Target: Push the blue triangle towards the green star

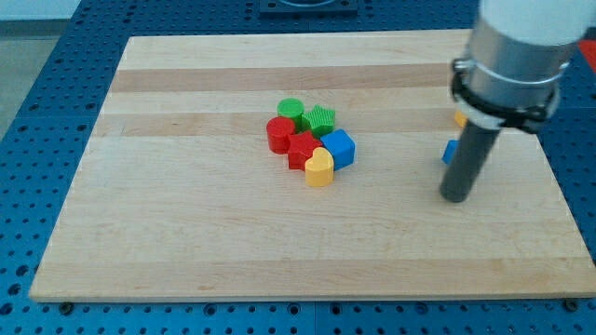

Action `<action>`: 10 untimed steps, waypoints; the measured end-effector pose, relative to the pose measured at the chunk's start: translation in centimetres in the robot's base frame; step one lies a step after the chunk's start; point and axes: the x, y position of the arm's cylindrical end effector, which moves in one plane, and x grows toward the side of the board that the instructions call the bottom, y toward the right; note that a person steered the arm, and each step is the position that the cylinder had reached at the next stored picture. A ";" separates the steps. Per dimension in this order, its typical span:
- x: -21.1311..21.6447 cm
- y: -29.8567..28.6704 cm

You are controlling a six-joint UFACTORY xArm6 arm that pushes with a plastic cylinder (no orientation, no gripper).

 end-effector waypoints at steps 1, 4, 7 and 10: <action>-2.4 3.5; -4.0 -0.6; -7.3 -1.9; -5.2 -2.8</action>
